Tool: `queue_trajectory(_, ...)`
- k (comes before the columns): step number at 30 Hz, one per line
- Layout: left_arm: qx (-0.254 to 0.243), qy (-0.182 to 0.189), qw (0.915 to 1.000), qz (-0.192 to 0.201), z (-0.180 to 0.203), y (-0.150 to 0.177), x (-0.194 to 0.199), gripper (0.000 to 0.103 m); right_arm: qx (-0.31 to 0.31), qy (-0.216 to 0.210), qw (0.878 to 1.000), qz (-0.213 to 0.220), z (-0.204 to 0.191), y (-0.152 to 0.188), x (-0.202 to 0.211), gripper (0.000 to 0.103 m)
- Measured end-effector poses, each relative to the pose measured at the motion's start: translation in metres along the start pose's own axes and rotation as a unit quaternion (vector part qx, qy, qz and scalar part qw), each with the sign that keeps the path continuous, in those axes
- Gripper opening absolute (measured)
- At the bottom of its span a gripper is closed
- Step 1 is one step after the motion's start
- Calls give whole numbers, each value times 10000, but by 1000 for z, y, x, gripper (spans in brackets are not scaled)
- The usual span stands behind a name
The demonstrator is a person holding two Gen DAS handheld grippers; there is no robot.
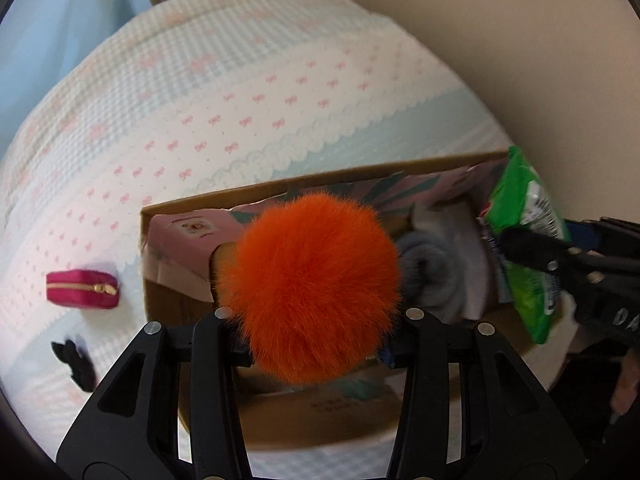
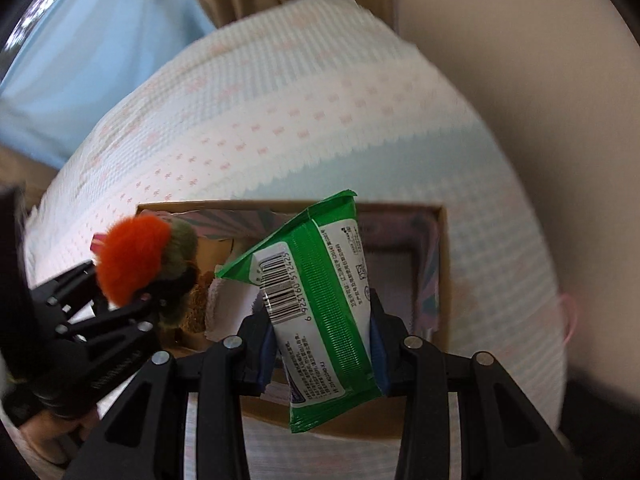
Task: Organize soft objects
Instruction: 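Open both grippers to drop the pompom and wipes pack into the box, then withdraw both tools toward the black sock and magenta pouch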
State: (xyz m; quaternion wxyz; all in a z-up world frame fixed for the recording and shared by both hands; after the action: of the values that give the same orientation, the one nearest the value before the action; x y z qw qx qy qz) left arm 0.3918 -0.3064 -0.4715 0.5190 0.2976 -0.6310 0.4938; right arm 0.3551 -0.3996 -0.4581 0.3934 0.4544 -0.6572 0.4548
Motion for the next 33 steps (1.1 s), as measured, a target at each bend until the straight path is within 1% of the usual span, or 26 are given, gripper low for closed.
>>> queue_trajectory(3,-147,-64,9998,-127,-1,0,-9,39,-248,-53,9996,-116,9,1,-3,36)
queue_trajectory(5,-272,74,9995,-150,2,1,-9,40,-438,-161,9987,-226,13,1,-8,36)
queue_trajectory(6,-346,255,9990,-97,5,0,-6,47,-557,-205,9977,-316,17,2,-10,38)
queue_trajectory(7,-418,278,9987,-92,6,0,-3,63,-666,-235,9969,-350,19,2,-11,40)
queue_trajectory(8,-515,82,9985,-134,5,1,-2,76,-710,-251,9966,-335,21,1,-11,49)
queue_trajectory(9,-580,-99,9981,-176,3,2,-1,97,-736,-231,9967,-261,22,1,-9,70)
queue_trajectory(10,-652,-238,9974,-179,1,4,1,99,-723,-225,9970,-168,23,0,-7,84)
queue_trajectory(11,-687,-255,9972,-175,0,6,3,99,-713,-237,9971,-100,23,-2,-5,102)
queue_trajectory(13,-662,-238,9972,-253,-2,13,5,99,-741,-268,9969,22,25,-1,1,103)
queue_trajectory(16,-528,-225,9978,-321,-8,20,12,99,-725,-274,9970,-8,27,6,4,103)
queue_trajectory(18,-444,-207,9983,-313,-10,23,17,99,-670,-288,9973,21,26,9,10,103)
queue_trajectory(21,-386,-188,9987,-259,-9,25,31,99,-618,-333,9974,182,23,12,21,103)
queue_trajectory(25,-415,-234,9988,-146,-11,26,54,99,-576,-356,9966,479,12,13,43,103)
queue_trajectory(28,-376,-177,9991,-27,-16,30,76,99,-549,-323,9958,658,1,14,65,103)
queue_trajectory(30,-344,-126,9992,136,-22,32,98,99,-498,-291,9948,843,-9,15,80,103)
queue_trajectory(33,-315,-174,9987,347,-33,36,128,99,-379,-245,9939,1009,-31,21,106,103)
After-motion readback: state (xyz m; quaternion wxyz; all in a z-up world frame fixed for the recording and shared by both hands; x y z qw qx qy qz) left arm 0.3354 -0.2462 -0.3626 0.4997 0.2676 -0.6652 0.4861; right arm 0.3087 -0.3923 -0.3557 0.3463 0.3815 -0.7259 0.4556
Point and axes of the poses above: each gripper's, at about its wrist camera, not at the fingertips, and x roughly against the way its jaws point, z to its right, y to its underside, the point moved 8 cm from there along -x, roughly the way its jaws point, and after that the axes turned 3 degrees about -x, right-handed, at the moved point
